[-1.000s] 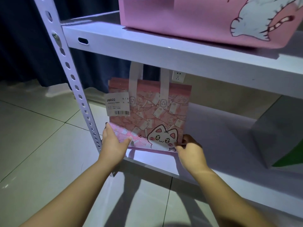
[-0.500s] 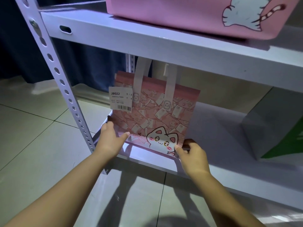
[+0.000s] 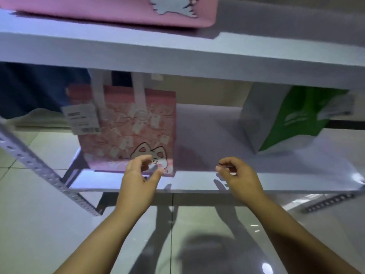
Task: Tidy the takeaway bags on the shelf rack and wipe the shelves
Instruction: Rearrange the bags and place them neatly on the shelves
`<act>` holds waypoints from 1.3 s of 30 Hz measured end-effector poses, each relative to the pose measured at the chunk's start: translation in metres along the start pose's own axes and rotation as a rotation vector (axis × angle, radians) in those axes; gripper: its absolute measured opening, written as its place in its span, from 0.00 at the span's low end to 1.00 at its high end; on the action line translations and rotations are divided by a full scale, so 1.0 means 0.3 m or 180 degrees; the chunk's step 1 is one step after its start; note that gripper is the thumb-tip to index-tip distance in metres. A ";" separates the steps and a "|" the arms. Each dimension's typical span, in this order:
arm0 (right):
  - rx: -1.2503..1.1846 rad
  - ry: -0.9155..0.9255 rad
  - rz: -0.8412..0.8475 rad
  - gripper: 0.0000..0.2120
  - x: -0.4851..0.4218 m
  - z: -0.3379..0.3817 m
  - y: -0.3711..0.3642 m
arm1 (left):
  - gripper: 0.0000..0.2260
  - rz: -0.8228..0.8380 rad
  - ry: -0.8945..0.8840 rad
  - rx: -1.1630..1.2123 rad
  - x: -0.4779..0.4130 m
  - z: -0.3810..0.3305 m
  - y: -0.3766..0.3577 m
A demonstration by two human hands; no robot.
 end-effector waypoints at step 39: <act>-0.0461 -0.0115 -0.0683 0.18 -0.279 -0.677 0.757 | 0.18 0.0989 -0.0102 -0.0153 -0.018 -0.420 -1.089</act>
Point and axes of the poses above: each hand's wrist, its own x-axis away from the middle knuckle, its own y-axis out of the back of the hand, z = x × y, the point moved 9 cm from there along -x, towards the middle knuckle, and after that the axes turned 13 degrees about y, right-handed, at the moved point
